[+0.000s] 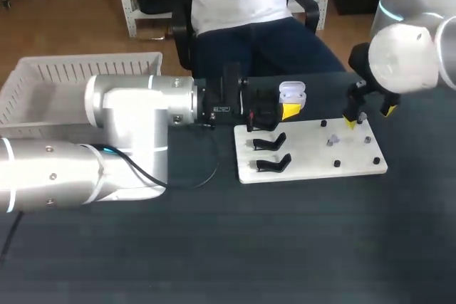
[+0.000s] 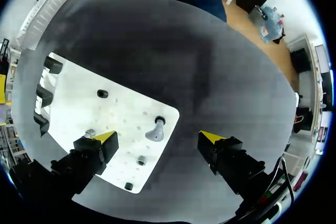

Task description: Pick up each earbud case from the left stands, insert the matching earbuds, close the lid, and place the case in the box.

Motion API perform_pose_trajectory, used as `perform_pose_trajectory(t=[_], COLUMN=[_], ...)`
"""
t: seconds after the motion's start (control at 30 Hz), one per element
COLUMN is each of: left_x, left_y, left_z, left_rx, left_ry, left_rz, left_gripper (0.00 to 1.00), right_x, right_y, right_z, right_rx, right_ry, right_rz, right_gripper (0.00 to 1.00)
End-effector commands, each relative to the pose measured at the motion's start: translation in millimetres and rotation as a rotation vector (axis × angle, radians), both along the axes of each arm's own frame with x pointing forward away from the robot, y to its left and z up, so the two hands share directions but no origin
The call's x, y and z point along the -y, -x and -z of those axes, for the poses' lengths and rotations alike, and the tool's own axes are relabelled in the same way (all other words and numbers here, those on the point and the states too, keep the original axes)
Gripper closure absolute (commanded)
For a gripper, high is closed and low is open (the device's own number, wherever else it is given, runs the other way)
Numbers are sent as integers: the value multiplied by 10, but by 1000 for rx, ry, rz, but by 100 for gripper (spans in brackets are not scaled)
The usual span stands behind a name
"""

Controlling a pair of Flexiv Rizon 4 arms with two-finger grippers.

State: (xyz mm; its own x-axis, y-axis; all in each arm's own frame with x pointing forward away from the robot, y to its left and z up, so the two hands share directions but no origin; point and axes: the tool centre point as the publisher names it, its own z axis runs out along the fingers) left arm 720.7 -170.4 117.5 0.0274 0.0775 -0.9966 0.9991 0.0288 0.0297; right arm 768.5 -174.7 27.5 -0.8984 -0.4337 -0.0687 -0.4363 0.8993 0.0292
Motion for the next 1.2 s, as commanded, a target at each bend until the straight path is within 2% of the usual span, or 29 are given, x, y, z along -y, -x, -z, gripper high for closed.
perform_pose_trajectory(t=[0.03,0.1,0.2,0.23,0.33,0.5,0.6,1.03,1.2], left_x=[5,5,5,5,5,5,5,5,5], left_y=[-19,-19,-19,-19,-19,-19,-19,-19,-19], left_z=[-4,-4,-4,-4,-4,-4,-4,-4,-4], left_rx=[-2,-2,-2,-2,-2,-2,-2,-2,-2], left_ry=[-3,-3,-3,-3,-3,-3,-3,-3,-3], left_rz=[5,5,5,5,5,5,5,5,5], left_gripper=[100,100,100,100,100,100,100,100,100], right_x=[3,16,19,16,12,10,8,-50,-66], right_y=[-53,-56,-65,-70,-78,-80,-81,-66,-36], right_z=[2,6,19,21,15,13,13,31,16], right_rx=[-20,-23,-26,-26,-19,-20,-19,-24,-12], right_ry=[5,9,10,11,11,15,18,12,9], right_rz=[-1,-6,-10,-11,-10,-12,-8,-6,17], right_gripper=[0,1,9,14,42,44,50,53,56])
